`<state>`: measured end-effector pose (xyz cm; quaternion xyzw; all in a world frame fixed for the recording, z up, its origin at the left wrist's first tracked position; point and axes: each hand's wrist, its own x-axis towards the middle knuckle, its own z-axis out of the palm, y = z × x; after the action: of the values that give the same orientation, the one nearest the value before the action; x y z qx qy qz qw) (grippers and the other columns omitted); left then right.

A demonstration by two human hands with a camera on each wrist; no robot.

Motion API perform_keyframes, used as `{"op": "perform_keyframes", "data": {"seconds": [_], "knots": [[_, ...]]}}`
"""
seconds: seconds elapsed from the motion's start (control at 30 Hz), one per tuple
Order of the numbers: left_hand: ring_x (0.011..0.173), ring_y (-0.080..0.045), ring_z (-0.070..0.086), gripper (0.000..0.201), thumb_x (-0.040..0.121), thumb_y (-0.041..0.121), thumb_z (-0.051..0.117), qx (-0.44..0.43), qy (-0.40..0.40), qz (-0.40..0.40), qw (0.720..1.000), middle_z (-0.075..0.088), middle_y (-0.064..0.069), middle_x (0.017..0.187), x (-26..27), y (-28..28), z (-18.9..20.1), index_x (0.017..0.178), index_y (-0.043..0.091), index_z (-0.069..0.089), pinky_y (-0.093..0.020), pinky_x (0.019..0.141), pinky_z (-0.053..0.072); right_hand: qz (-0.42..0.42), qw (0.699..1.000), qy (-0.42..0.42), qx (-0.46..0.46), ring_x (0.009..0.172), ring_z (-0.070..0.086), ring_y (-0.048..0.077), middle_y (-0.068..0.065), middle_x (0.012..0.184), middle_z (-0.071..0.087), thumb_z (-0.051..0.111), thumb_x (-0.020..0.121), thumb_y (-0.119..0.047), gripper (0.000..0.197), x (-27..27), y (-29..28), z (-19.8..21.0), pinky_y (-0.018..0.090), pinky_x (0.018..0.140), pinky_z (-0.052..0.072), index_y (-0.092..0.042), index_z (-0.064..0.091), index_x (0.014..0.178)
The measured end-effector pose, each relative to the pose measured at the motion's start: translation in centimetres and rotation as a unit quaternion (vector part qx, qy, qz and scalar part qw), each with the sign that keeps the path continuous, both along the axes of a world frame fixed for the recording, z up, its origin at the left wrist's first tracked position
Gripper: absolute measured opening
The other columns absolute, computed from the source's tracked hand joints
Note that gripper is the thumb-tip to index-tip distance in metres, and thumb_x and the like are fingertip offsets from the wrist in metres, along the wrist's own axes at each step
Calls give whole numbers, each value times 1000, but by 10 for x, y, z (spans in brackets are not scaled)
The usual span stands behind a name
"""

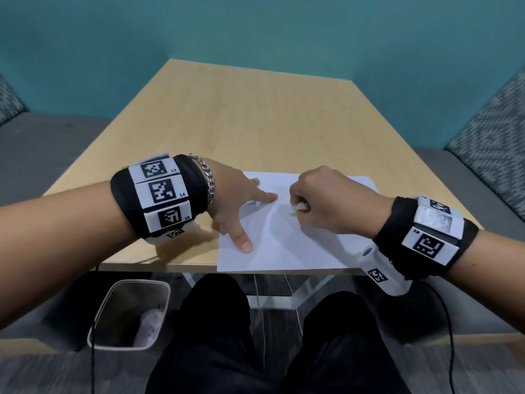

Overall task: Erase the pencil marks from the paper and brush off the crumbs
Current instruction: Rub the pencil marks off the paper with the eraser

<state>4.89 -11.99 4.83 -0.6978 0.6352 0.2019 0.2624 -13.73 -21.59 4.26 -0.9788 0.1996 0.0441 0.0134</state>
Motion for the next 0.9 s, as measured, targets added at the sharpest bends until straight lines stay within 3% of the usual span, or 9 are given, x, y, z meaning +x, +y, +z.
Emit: {"op": "perform_keyframes", "data": {"seconds": [0.13, 0.37, 0.47, 0.53, 0.57, 0.63, 0.77, 0.83, 0.9], "knots": [[143, -24, 49, 127, 69, 86, 72, -2, -1, 0, 1000, -10, 8, 176, 0, 0, 0, 162, 53, -8, -45, 116, 40, 50, 998, 23, 26, 78, 54, 18, -7, 82, 60, 61, 85, -20, 4, -7, 15, -1, 36, 70, 51, -21, 65, 85], [145, -23, 47, 127, 69, 87, 71, -3, -2, -6, 1000, -11, 8, 176, 2, 0, -1, 162, 54, -9, -45, 117, 39, 3, 1000, -17, 9, 77, 57, 24, -3, 79, 61, 59, 83, -16, 6, -8, 1, -3, 45, 72, 55, -17, 65, 81], [149, -24, 41, 126, 70, 87, 70, -1, -10, -14, 1000, -11, 9, 175, 2, -1, -2, 162, 54, -9, -47, 119, 37, 38, 999, -13, 31, 78, 56, 18, -5, 83, 62, 60, 86, -19, 10, -16, 16, -4, 35, 74, 52, -18, 69, 88], [150, -24, 40, 126, 70, 87, 70, 3, -11, -14, 1000, -12, 11, 175, 2, -1, -2, 162, 54, -9, -47, 119, 36, 47, 998, -11, 52, 76, 56, 11, -9, 83, 67, 64, 86, -21, 14, -20, 13, 1, 22, 71, 48, -20, 74, 95], [151, -24, 39, 127, 70, 86, 71, 4, -8, -13, 1000, -13, 11, 175, 4, -2, -2, 162, 54, -9, -47, 120, 35, 38, 998, -22, 54, 75, 55, 8, -10, 83, 67, 66, 85, -21, 15, -21, 7, 2, 14, 68, 44, -20, 76, 97], [155, -23, 32, 130, 69, 85, 73, 6, 4, -12, 1000, -15, 13, 174, 7, -3, -2, 163, 51, -11, -48, 122, 32, 3, 997, -52, 50, 75, 55, 8, -11, 83, 67, 68, 84, -20, 15, -26, -8, 3, 10, 64, 41, -18, 77, 97], [162, -24, -12, 128, 82, 73, 72, -2, -7, -28, 1000, -25, 10, 172, 10, -3, -2, 163, 38, -20, -59, 127, 17, -31, 997, -49, 41, 75, 60, 14, -8, 81, 66, 66, 84, -17, 9, -39, -15, -4, 30, 70, 53, -17, 73, 90], [162, -22, -11, 113, 93, 62, 66, -12, -8, -26, 1000, -26, 4, 173, 8, -3, -2, 164, 35, -18, -56, 127, 20, -33, 998, -42, 40, 77, 59, 13, -8, 84, 65, 63, 86, -17, 9, -44, -12, -5, 34, 72, 53, -18, 72, 89], [163, -19, 6, 107, 95, 67, 60, -4, 6, -19, 1000, -21, 5, 174, 6, -2, -3, 166, 33, -13, -48, 127, 22, -28, 999, -28, 35, 78, 57, 13, -8, 85, 64, 61, 88, -18, 9, -47, -10, -4, 35, 73, 53, -19, 70, 89]]}}
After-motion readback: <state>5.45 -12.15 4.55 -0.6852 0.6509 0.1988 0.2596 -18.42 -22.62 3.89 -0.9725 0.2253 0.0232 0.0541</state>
